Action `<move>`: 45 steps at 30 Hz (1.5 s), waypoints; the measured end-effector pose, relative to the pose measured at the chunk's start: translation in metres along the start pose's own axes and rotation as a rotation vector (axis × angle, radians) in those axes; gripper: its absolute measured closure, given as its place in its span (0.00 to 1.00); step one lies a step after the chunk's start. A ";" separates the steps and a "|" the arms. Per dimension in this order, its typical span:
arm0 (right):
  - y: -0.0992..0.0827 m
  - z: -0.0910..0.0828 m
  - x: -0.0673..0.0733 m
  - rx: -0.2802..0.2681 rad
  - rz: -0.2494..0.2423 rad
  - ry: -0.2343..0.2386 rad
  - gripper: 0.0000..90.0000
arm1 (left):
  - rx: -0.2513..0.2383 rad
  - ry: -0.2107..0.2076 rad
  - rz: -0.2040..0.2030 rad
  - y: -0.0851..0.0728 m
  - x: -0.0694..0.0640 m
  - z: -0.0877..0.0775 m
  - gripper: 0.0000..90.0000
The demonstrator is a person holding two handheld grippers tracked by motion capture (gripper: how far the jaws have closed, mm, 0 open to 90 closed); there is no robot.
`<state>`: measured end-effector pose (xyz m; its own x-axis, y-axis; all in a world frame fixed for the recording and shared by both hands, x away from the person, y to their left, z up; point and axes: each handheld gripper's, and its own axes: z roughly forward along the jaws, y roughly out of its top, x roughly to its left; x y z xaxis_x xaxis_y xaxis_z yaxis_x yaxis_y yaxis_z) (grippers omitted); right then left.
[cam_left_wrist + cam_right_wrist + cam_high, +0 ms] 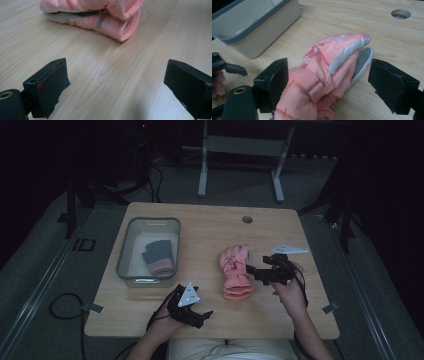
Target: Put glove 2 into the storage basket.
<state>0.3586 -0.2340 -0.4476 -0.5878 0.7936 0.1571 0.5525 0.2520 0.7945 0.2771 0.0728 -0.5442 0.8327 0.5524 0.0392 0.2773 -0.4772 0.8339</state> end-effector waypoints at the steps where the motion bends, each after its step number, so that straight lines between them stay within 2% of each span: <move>1: -0.001 -0.003 -0.003 -0.003 -0.003 0.004 0.18 | 0.001 -0.011 0.006 0.003 -0.002 0.000 0.06; 3: -0.004 -0.007 -0.008 -0.012 -0.032 0.004 0.22 | -0.003 -0.033 0.020 0.009 -0.006 -0.001 0.06; 6: -0.007 -0.012 -0.016 -0.041 -0.103 0.012 0.19 | -0.029 -0.021 0.020 0.019 -0.009 -0.004 0.07; 8: -0.009 -0.015 -0.018 -0.055 -0.144 -0.007 0.16 | -0.042 -0.015 0.000 0.025 -0.008 -0.005 0.07; 10: -0.010 -0.017 -0.020 -0.046 -0.159 -0.018 0.16 | -0.047 -0.008 -0.017 0.031 -0.006 -0.005 0.07; 13: -0.010 -0.019 -0.021 -0.037 -0.123 -0.008 0.16 | -0.026 -0.007 -0.084 0.039 0.001 -0.004 0.07; 16: -0.009 -0.018 -0.021 -0.045 -0.070 0.043 0.14 | -0.032 -0.025 -0.130 0.047 0.009 -0.001 0.08; 18: -0.008 -0.016 -0.021 -0.052 -0.038 0.081 0.13 | -0.036 -0.031 -0.136 0.054 0.014 0.002 0.09; 20: -0.005 -0.014 -0.020 -0.048 -0.035 0.094 0.13 | -0.038 -0.025 -0.126 0.062 0.019 0.006 0.09; 21: -0.004 -0.013 -0.019 -0.051 -0.043 0.089 0.15 | -0.037 -0.027 -0.125 0.066 0.021 0.008 0.10; 23: 0.000 -0.012 -0.017 -0.037 -0.084 0.067 0.38 | -0.034 -0.017 -0.117 0.074 0.026 0.013 0.11; 25: 0.004 -0.011 -0.017 -0.030 -0.090 0.032 0.61 | -0.032 0.000 -0.108 0.083 0.030 0.017 0.15; 28: 0.012 -0.005 -0.017 -0.016 -0.102 0.013 0.76 | 0.003 0.020 -0.096 0.097 0.035 0.027 0.16; 29: 0.014 -0.002 -0.016 -0.007 -0.110 0.005 0.77 | 0.014 0.016 -0.089 0.100 0.036 0.030 0.17; 32: 0.020 0.008 -0.014 -0.001 -0.105 -0.004 0.77 | 0.039 0.032 -0.068 0.109 0.040 0.040 0.29; 33: 0.021 0.013 -0.014 0.003 -0.099 -0.008 0.75 | 0.036 0.039 -0.066 0.111 0.042 0.042 0.35; 34: 0.023 0.017 -0.014 0.003 -0.092 -0.013 0.73 | 0.039 0.053 -0.073 0.113 0.044 0.044 0.36; 36: 0.027 0.025 -0.012 -0.001 -0.080 -0.021 0.67 | 0.040 0.069 -0.102 0.116 0.048 0.048 0.40; 40: 0.031 0.042 -0.007 0.027 -0.094 -0.033 0.60 | 0.057 0.098 -0.163 0.117 0.055 0.054 0.42; 42: 0.028 0.050 -0.007 0.052 -0.090 -0.040 0.54 | 0.064 0.105 -0.186 0.115 0.059 0.058 0.41; 45: 0.020 0.059 -0.010 0.090 -0.070 -0.025 0.47 | 0.089 0.130 -0.206 0.109 0.062 0.066 0.40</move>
<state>0.4107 -0.2045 -0.4682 -0.6122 0.7859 0.0874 0.5623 0.3549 0.7469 0.3908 0.0102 -0.4866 0.6872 0.7246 -0.0516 0.4806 -0.4003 0.7802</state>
